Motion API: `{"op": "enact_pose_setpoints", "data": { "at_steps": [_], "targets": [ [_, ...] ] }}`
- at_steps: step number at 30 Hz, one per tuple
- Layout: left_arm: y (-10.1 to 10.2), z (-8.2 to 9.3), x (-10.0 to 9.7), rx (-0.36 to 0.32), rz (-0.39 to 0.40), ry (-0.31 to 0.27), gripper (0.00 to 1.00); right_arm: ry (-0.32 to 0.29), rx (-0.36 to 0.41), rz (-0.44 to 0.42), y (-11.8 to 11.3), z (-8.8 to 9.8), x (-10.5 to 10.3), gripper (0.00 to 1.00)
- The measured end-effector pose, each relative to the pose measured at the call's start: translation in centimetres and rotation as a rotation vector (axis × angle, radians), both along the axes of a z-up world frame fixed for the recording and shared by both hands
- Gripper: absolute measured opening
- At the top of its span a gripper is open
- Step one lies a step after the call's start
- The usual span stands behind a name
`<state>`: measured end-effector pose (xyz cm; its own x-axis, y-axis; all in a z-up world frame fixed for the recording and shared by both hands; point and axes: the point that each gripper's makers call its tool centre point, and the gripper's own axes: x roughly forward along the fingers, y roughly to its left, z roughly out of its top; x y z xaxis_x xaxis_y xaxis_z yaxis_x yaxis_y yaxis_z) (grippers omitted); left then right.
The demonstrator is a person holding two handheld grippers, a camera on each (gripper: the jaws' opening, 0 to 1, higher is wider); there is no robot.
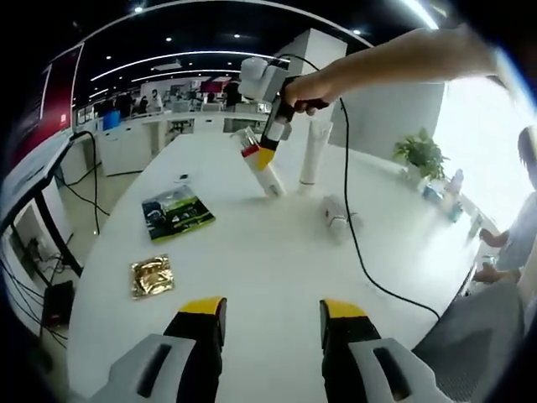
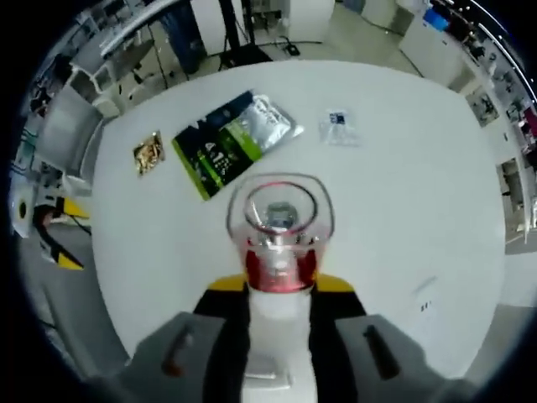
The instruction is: Arrange the skincare products in the storage area until every visible bottle or jar stands upright without overlapping.
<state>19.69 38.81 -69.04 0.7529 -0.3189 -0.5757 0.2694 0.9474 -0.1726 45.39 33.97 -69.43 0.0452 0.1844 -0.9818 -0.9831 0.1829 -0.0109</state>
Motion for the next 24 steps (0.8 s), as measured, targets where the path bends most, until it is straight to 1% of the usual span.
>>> {"op": "enact_pose_setpoints", "data": {
  "at_steps": [3, 4, 6, 7, 8, 10, 11, 12, 13, 14, 15, 16, 17, 19, 20, 21, 22, 23, 24],
  "targets": [
    [0.0, -0.1, 0.0, 0.004, -0.002, 0.003, 0.46, 0.0, 0.005, 0.004, 0.0, 0.0, -0.6, 0.25],
    [0.2, -0.1, 0.2, -0.012, 0.009, 0.016, 0.47, 0.004, 0.013, 0.032, 0.3, -0.1, -1.5, 0.25],
    [0.5, 0.3, 0.9, -0.098, 0.055, 0.024, 0.47, -0.001, 0.029, 0.057, 0.5, -0.1, -2.6, 0.25],
    [0.9, 0.6, 1.4, -0.111, 0.077, 0.013, 0.47, 0.0, 0.032, 0.064, 0.5, -0.1, -3.0, 0.25],
    [1.6, 0.8, 2.3, -0.151, 0.123, 0.003, 0.47, 0.001, 0.043, 0.077, 0.5, -0.1, -3.5, 0.25],
    [2.3, 0.7, 3.7, -0.197, 0.148, -0.002, 0.47, 0.003, 0.055, 0.091, 0.6, -0.2, -3.9, 0.25],
    [2.8, 0.5, 5.0, -0.246, 0.164, 0.014, 0.48, 0.006, 0.069, 0.11, 0.6, -0.2, -4.4, 0.25],
    [2.8, 0.6, 5.8, -0.277, 0.169, 0.014, 0.5, 0.006, 0.079, 0.119, 0.6, -0.1, -5.0, 0.25],
    [2.9, 0.8, 6.9, -0.287, 0.155, -0.004, 0.51, 0.009, 0.084, 0.127, 0.6, -0.1, -5.2, 0.25],
    [2.9, 0.9, 8.2, -0.304, 0.145, -0.009, 0.52, 0.009, 0.091, 0.135, 0.5, -0.1, -5.4, 0.25],
    [2.6, 1.1, 9.1, -0.339, 0.137, -0.004, 0.54, 0.006, 0.102, 0.141, 0.6, -0.1, -5.6, 0.25],
    [2.1, 1.4, 10.9, -0.374, 0.102, -0.018, 0.56, 0.006, 0.114, 0.15, 0.5, -0.1, -5.8, 0.25],
    [1.9, 1.6, 11.7, -0.397, 0.085, -0.025, 0.56, 0.008, 0.122, 0.155, 0.4, -0.1, -6.0, 0.25],
    [1.1, 1.9, 13.3, -0.436, 0.048, -0.017, 0.55, 0.017, 0.141, 0.165, 0.3, -0.1, -6.3, 0.25],
    [0.8, 1.9, 13.8, -0.428, 0.022, -0.015, 0.56, 0.016, 0.146, 0.17, 0.3, -0.1, -6.4, 0.25],
    [0.7, 2.0, 14.0, -0.424, 0.012, -0.014, 0.56, 0.014, 0.153, 0.187, 0.2, 0.0, -6.6, 0.25],
    [0.2, 2.5, 14.8, -0.414, -0.03, -0.036, 0.56, 0.014, 0.161, 0.194, 0.2, 0.0, -6.7, 0.25],
    [0.0, 2.7, 15.0, -0.422, -0.042, -0.039, 0.56, 0.016, 0.16, 0.191, 0.1, 0.0, -6.8, 0.25],
    [-0.5, 3.1, 15.1, -0.446, -0.058, -0.039, 0.55, 0.02, 0.168, 0.195, 0.1, 0.0, -6.9, 0.25]
  ]
}}
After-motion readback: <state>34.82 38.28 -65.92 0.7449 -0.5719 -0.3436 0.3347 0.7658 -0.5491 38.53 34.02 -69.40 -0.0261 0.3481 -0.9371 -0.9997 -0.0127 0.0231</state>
